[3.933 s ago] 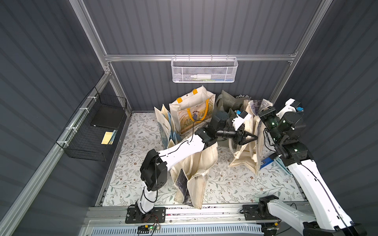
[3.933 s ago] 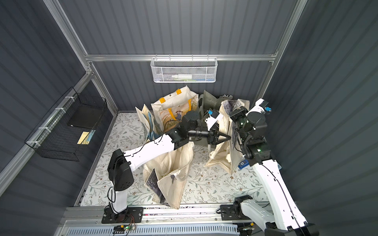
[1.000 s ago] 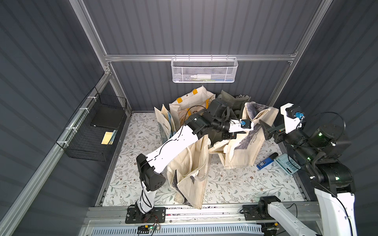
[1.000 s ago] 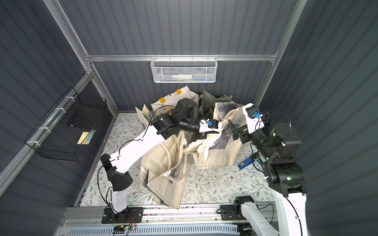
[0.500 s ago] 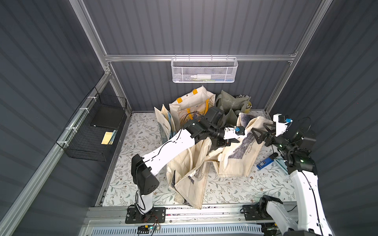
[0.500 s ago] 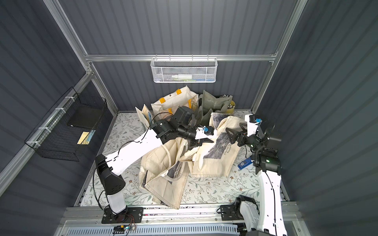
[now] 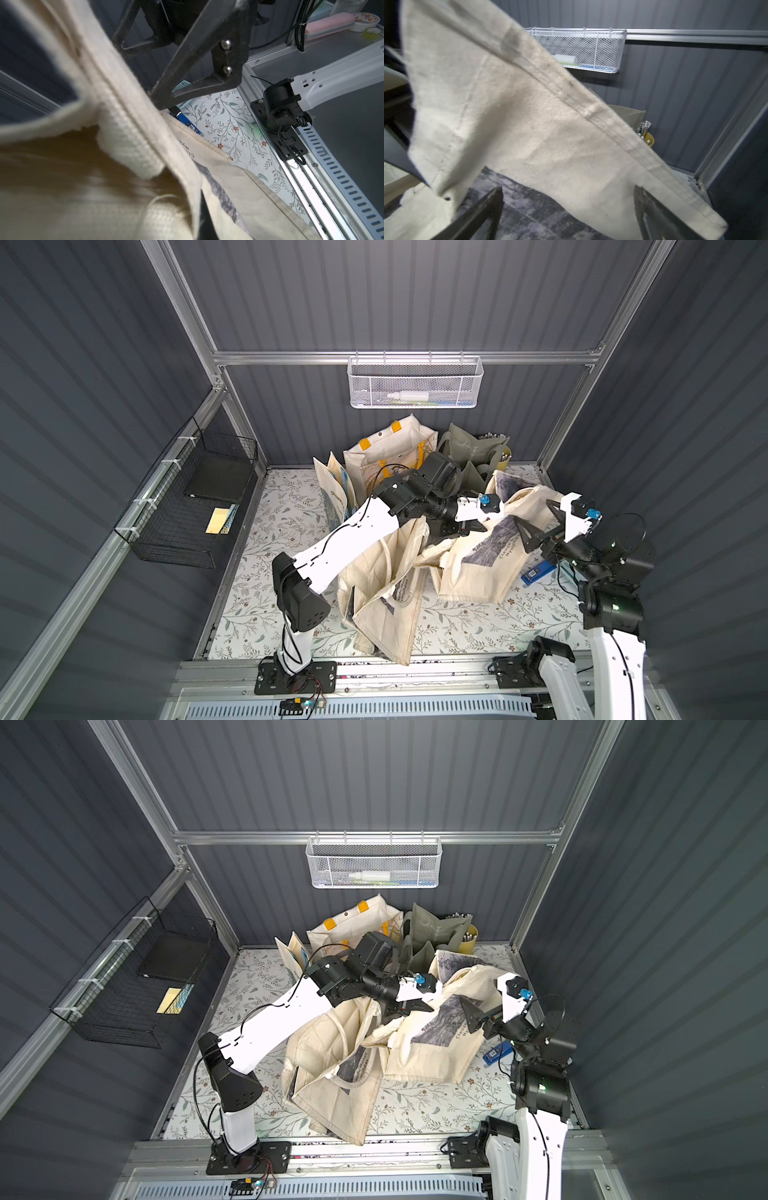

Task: Put away the canvas bag
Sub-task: Press the canvas bag.

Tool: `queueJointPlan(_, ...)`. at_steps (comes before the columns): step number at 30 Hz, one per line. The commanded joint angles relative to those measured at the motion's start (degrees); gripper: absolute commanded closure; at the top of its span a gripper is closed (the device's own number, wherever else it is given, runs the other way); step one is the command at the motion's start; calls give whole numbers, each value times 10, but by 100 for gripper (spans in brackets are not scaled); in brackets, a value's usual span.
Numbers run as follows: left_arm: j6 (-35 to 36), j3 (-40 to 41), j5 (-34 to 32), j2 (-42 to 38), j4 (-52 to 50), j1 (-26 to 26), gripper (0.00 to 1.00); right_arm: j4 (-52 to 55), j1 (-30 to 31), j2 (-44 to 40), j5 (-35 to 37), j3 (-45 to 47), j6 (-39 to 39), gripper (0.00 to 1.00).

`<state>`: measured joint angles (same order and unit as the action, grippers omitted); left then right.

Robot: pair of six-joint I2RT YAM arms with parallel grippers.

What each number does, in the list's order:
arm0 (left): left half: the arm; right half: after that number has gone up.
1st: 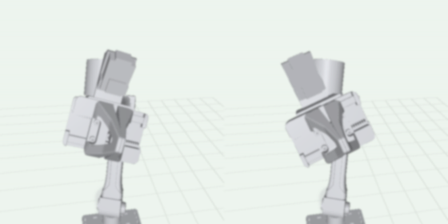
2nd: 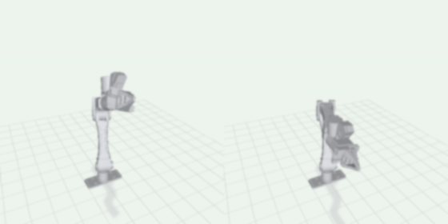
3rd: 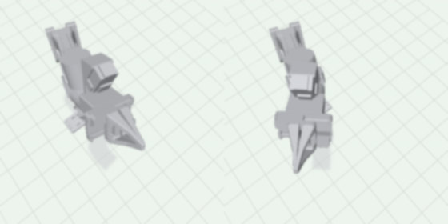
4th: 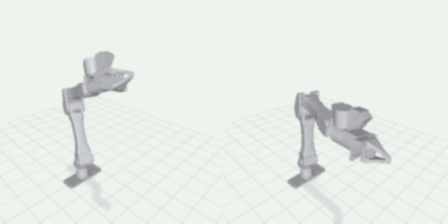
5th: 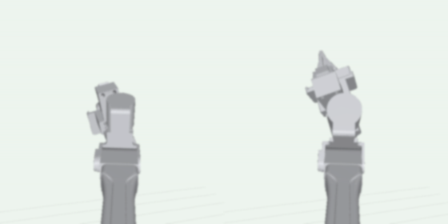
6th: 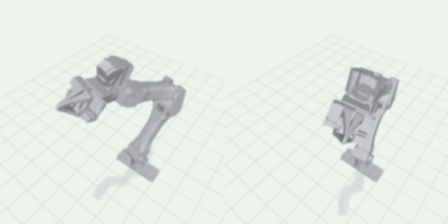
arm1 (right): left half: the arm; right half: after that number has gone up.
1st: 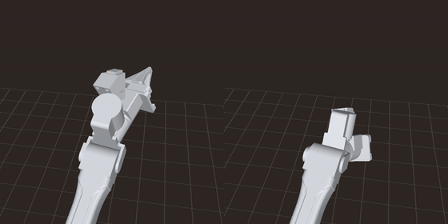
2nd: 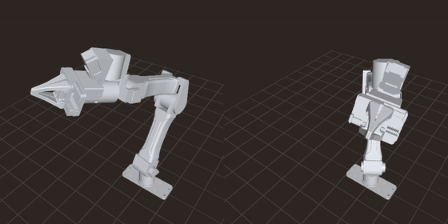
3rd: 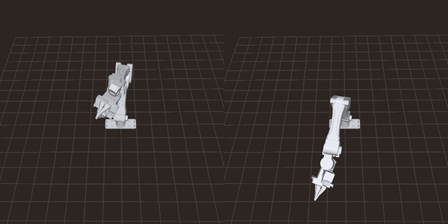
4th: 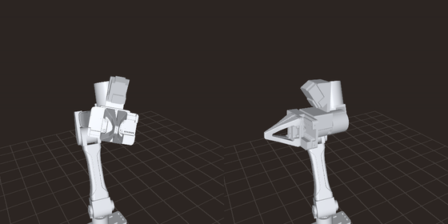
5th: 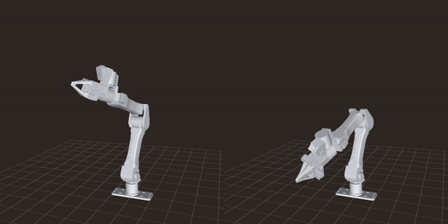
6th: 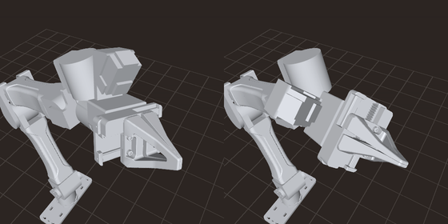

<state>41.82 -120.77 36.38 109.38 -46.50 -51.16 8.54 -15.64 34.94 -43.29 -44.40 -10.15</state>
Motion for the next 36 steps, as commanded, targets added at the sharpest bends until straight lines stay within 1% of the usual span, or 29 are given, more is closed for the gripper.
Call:
queueJointPlan(1,2,-8,19,-24,-29,12,100,0,1,1,55,12,-18,2)
queueJointPlan(3,-17,-3,46,-34,-12,19,100,-13,1,2,56,4,-3,2)
queueJointPlan(5,-28,-3,47,-37,-6,20,100,-7,0,8,52,-18,-11,2)
queueJointPlan(9,-18,-10,53,-32,-36,20,100,25,0,21,10,-72,-26,2)
queueJointPlan(13,4,20,18,-50,-53,20,100,55,0,33,-28,-112,-27,2)
queueJointPlan(16,40,59,-14,-62,-76,18,100,69,4,44,-62,-122,-10,2)
queueJointPlan(18,75,93,-23,-81,-72,16,100,81,7,51,-59,-122,-1,2)
queueJointPlan(20,83,140,-43,-110,-34,12,100,86,8,50,-29,-122,6,2)
queueJointPlan(21,86,166,-52,-128,-8,11,100,83,8,46,-13,-120,9,5)
queueJointPlan(22,90,187,-60,-142,12,11,100,83,9,44,-5,-116,-1,14)
queueJointPlan(23,103,205,-61,-155,31,11,100,88,10,43,-5,-110,-39,17)
queueJointPlan(24,126,220,-71,-166,35,11,100,96,10,38,-11,-102,-89,18)
queueJointPlan(26,169,235,-81,-175,35,10,100,114,10,26,-50,-87,-207,23)
queueJointPlan(27,188,242,-83,-179,36,9,100,121,10,21,-59,-87,-247,24)
queueJointPlan(29,219,255,-89,-182,38,4,100,121,10,26,-58,-101,-259,20)
queueJointPlan(31,246,272,-112,-184,41,-2,100,155,14,51,-70,-140,-278,19)
queueJointPlan(33,283,294,-136,-190,47,-8,100,171,29,67,-70,-168,-279,15)
queueJointPlan(36,355,347,-202,-208,79,-26,100,202,44,79,-49,-200,-298,10)
